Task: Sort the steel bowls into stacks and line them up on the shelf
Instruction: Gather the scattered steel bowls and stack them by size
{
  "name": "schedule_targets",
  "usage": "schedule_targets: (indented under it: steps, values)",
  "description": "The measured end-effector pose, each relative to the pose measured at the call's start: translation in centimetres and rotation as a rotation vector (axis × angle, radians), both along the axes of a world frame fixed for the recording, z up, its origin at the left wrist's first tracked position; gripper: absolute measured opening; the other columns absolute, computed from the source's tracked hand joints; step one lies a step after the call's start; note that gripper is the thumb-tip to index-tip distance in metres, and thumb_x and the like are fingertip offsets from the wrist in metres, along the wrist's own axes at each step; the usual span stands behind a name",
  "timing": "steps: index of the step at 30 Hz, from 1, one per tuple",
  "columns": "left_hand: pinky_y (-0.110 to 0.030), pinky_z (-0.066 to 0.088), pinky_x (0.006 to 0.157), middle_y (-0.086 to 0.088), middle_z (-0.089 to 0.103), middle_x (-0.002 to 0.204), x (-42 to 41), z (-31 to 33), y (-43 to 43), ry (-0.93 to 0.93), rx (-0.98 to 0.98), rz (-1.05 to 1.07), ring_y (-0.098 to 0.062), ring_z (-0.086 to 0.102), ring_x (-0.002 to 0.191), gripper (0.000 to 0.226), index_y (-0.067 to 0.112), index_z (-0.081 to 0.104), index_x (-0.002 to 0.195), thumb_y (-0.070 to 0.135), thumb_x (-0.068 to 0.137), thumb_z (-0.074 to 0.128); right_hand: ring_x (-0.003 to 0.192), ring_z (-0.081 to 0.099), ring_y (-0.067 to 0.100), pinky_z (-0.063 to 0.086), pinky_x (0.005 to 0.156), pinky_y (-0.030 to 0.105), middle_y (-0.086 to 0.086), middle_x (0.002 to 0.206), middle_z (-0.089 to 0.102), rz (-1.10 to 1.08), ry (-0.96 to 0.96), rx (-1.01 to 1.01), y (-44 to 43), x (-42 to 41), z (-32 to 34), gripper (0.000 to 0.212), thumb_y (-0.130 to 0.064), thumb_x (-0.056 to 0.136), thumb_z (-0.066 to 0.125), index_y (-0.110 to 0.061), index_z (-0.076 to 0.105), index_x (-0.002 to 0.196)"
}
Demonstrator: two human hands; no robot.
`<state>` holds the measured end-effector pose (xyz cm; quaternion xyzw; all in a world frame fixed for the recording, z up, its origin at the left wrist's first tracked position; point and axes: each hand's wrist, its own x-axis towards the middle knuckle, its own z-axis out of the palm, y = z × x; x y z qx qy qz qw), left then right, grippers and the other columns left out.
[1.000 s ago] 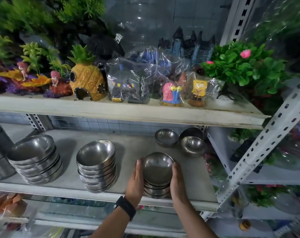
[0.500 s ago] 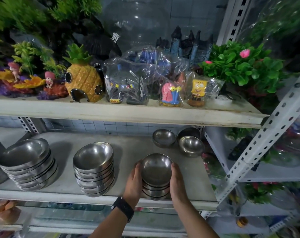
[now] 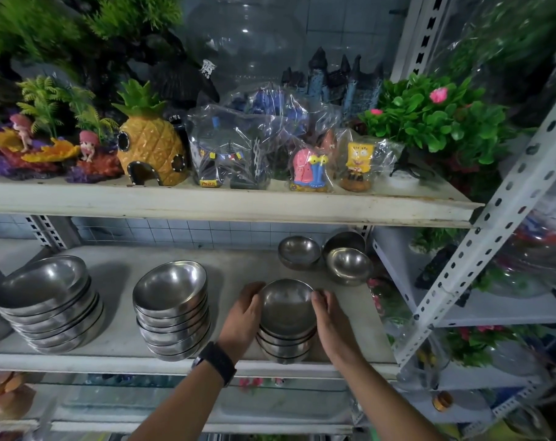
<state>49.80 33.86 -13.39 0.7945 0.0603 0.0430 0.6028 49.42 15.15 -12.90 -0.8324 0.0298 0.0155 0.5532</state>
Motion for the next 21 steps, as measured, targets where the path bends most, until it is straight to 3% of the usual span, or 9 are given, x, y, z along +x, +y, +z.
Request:
schedule_targets:
  steps: [2,5,7,10,14,17,21]
  values:
    - [-0.007,0.041,0.073,0.006,0.066,0.115,0.7,0.8,0.6,-0.057,0.133,-0.01,-0.007,0.061,0.104,0.024,0.025,0.062,0.123,0.027,0.105,0.046,0.086,0.059,0.007,0.039,0.066,0.014,-0.013,0.092,0.06,0.023,-0.08,-0.148,-1.5,0.5,1.7,0.03,-0.051,0.104,0.036,-0.027,0.054,0.105]
    - [-0.005,0.041,0.065,0.006,0.067,0.103,2.6,3.3,0.9,-0.222,0.368,0.013,-0.002,0.061,0.086,0.021,0.019,0.067,0.112,0.027,0.103,0.05,0.077,0.061,0.012,0.044,0.063,0.019,-0.006,0.084,0.062,0.079,-0.128,-0.478,-3.5,2.8,4.5,0.039,-0.055,0.103,0.035,-0.023,0.057,0.098]
    - [-0.022,0.048,0.066,0.003,0.067,0.094,4.3,5.2,0.6,-0.295,0.596,0.007,-0.013,0.063,0.081,0.025,0.019,0.068,0.101,0.034,0.102,0.048,0.078,0.063,0.014,0.05,0.068,0.029,-0.007,0.085,0.063,0.117,-0.187,-0.723,-4.2,4.7,5.9,0.041,-0.056,0.103,0.035,-0.023,0.058,0.095]
    - [-0.032,0.053,0.07,-0.001,0.065,0.085,7.0,7.1,-0.3,-0.194,0.86,-0.114,-0.021,0.064,0.079,0.04,0.019,0.063,0.094,0.046,0.104,0.035,0.086,0.066,0.023,0.051,0.069,0.034,0.001,0.095,0.068,0.165,-0.281,-0.995,-4.5,7.2,6.9,0.045,-0.057,0.101,0.034,-0.02,0.06,0.096]
    - [-0.03,0.047,0.065,0.001,0.062,0.081,9.4,7.8,-1.1,-0.13,1.198,-0.266,-0.016,0.062,0.075,0.054,0.02,0.063,0.096,0.051,0.104,0.02,0.089,0.067,0.03,0.052,0.069,0.037,0.01,0.1,0.069,0.183,-0.268,-1.13,-4.8,8.7,7.1,0.049,-0.059,0.1,0.033,-0.017,0.059,0.098]
    - [-0.032,0.056,0.07,-0.001,0.065,0.074,10.2,7.2,-0.6,-0.037,1.173,-0.287,-0.015,0.063,0.067,0.066,0.017,0.06,0.079,0.063,0.102,0.019,0.09,0.067,0.03,0.054,0.07,0.038,0.012,0.101,0.07,0.155,-0.259,-1.165,-5.4,9.1,6.5,0.056,-0.06,0.1,0.032,-0.014,0.063,0.105]
    - [-0.03,0.047,0.066,-0.001,0.063,0.072,10.9,7.0,0.0,0.018,1.188,-0.302,-0.015,0.061,0.067,0.071,0.015,0.06,0.074,0.065,0.101,0.017,0.087,0.067,0.029,0.053,0.068,0.036,0.01,0.097,0.071,0.138,-0.265,-1.149,-6.4,9.2,6.0,0.055,-0.062,0.099,0.03,-0.016,0.06,0.093]
